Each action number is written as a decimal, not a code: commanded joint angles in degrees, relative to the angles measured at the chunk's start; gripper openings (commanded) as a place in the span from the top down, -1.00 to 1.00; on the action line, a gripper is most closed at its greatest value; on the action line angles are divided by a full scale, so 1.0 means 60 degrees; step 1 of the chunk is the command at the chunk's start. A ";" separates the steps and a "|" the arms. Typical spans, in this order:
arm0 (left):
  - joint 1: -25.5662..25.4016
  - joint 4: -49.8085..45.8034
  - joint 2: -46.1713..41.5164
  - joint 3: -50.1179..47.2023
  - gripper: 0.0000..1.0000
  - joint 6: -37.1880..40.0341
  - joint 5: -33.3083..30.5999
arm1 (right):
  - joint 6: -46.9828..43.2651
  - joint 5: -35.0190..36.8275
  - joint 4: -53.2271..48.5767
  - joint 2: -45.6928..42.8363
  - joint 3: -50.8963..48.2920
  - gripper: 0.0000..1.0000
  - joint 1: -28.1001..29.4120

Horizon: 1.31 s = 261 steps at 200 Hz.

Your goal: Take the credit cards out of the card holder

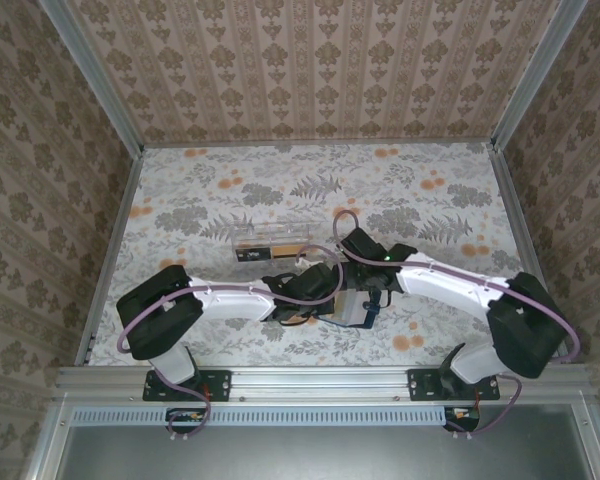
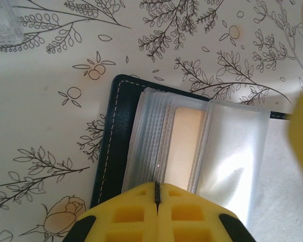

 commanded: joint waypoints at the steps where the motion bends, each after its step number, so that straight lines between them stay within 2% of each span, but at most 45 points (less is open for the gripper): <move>1: -0.0048 -0.0851 0.0274 0.0010 1.00 0.0085 -0.0150 | 0.0194 -0.0290 -0.0009 0.0511 0.0237 -0.58 -0.0079; 52: -0.0021 -0.0847 0.0259 -0.0109 1.00 -0.0216 -0.0236 | 0.0224 -0.0289 0.0020 0.0814 -0.0469 -0.57 -0.0096; 120: 0.0142 -0.0981 0.0258 -0.0438 1.00 -0.0888 -0.0463 | 0.0179 0.0310 -0.0772 -0.1002 -0.1723 -0.55 -0.0247; 207: 0.0141 -0.0970 0.0163 -0.0470 1.00 -0.0874 -0.0570 | 0.0677 0.0132 -0.1169 -0.2344 -0.2790 -0.53 -0.0313; 261: 0.0093 -0.0778 -0.0047 -0.0405 1.00 -0.0591 -0.0585 | 0.1085 -0.0295 -0.0732 -0.3175 -0.3564 -0.53 -0.0313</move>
